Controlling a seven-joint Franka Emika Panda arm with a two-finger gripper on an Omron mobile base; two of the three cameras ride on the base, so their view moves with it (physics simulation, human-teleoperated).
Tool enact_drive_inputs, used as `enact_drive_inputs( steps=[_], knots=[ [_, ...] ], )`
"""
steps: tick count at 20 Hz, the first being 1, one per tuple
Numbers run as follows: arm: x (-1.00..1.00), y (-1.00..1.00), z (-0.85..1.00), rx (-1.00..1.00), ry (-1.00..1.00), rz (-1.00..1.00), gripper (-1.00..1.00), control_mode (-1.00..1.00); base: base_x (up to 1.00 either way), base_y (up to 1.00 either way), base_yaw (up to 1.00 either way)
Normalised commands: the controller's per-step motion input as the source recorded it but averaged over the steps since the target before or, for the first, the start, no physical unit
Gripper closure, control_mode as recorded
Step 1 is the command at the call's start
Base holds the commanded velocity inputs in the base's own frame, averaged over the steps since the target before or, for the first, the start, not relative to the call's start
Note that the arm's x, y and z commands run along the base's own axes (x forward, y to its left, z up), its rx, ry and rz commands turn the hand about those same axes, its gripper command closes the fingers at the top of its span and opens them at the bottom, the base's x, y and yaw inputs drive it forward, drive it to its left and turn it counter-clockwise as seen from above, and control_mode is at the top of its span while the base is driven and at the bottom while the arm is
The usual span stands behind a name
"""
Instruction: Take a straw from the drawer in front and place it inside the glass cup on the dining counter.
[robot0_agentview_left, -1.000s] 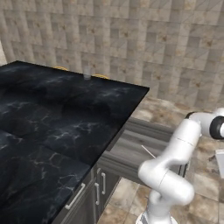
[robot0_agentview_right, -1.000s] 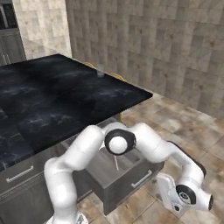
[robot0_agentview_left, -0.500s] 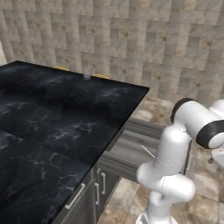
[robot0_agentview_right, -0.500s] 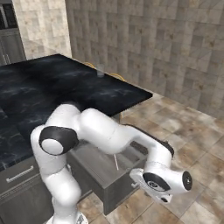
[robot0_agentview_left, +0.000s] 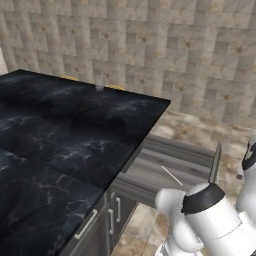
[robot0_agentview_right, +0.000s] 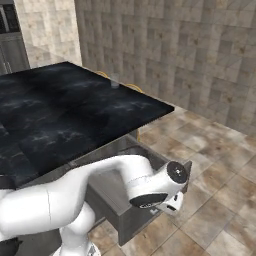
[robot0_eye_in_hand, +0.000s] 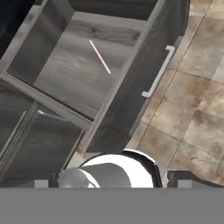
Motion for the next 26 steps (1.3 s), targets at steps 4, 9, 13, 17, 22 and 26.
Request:
enact_drive_inputs(
  steps=[4,9,13,17,22,26],
  knots=[
    [0.37,0.64,0.93,-0.1,0.3,0.03,-1.0,-1.0,0.0,0.0,0.0],
    [0.89,0.51,0.15,-0.03,0.37,0.14,-1.0,-1.0,0.0,0.0,0.0],
    [1.0,0.29,-0.3,-0.14,0.38,0.17,-1.0,-1.0,0.0,0.0,0.0],
    [1.0,0.05,-0.54,-0.14,0.32,0.22,-1.0,-1.0,0.0,0.0,0.0],
    [0.89,0.12,-0.71,-0.14,0.19,0.3,-1.0,-1.0,0.0,0.0,0.0],
    [0.61,0.0,-0.34,0.0,0.01,0.3,-1.0,-1.0,0.0,0.0,0.0]
  ],
)
